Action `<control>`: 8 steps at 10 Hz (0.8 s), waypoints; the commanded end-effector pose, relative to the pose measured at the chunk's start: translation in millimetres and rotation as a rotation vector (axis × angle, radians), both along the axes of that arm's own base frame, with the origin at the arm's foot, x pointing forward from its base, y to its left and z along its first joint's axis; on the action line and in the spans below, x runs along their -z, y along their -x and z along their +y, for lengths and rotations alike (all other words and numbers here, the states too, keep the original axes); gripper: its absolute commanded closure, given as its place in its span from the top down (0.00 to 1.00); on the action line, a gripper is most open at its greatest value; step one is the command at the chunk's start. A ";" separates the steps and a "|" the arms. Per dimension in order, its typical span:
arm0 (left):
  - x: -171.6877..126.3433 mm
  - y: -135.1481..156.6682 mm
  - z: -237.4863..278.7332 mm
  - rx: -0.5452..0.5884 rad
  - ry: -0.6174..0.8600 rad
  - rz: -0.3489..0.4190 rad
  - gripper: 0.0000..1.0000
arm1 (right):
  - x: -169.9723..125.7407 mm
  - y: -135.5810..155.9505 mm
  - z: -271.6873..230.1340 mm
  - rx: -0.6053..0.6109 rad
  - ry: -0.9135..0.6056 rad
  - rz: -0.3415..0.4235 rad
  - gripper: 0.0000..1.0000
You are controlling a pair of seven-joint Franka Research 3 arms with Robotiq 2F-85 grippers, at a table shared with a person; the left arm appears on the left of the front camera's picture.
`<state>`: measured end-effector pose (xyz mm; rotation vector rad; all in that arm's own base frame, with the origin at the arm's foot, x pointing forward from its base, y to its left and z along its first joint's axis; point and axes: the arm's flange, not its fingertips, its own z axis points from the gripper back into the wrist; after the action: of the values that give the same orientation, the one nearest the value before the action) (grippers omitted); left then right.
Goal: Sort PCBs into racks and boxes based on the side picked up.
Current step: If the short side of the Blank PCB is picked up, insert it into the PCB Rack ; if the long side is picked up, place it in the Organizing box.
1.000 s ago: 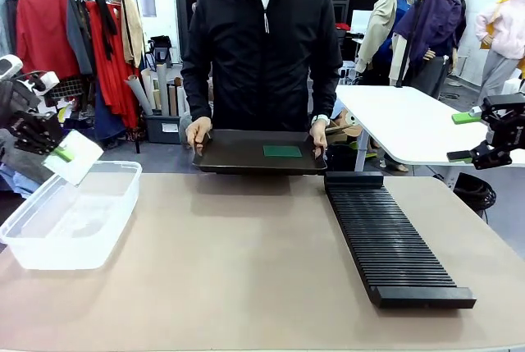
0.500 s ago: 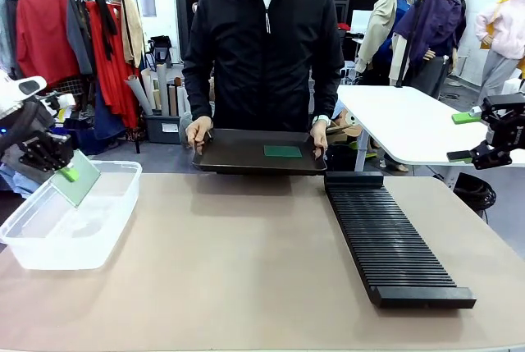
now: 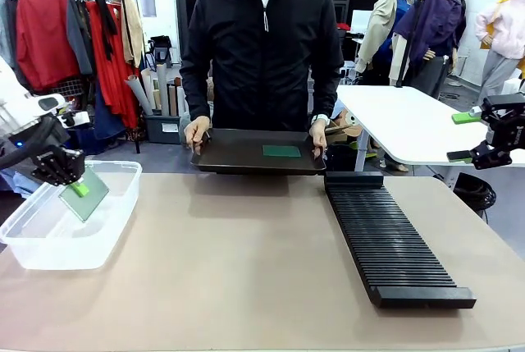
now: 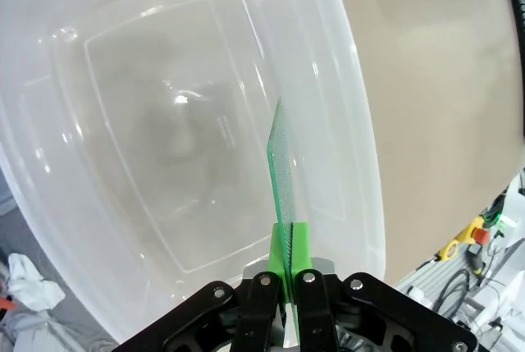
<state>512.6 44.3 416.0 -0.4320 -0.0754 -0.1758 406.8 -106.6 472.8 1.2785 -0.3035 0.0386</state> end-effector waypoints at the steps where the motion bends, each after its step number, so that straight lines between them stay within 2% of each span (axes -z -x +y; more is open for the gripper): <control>1: 5.2 -5.1 -4.7 -0.030 -0.040 0.011 0.00 | -2.9 -0.6 1.2 0.007 0.006 -0.006 1.00; 8: 51.2 -13.5 -13.5 -0.041 0.021 0.023 0.00 | -2.9 -0.6 1.2 0.007 0.006 -0.006 1.00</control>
<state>525.5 32.0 371.1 -0.4417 -0.0460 -0.1393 406.8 -106.6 472.9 1.2785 -0.3035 0.0386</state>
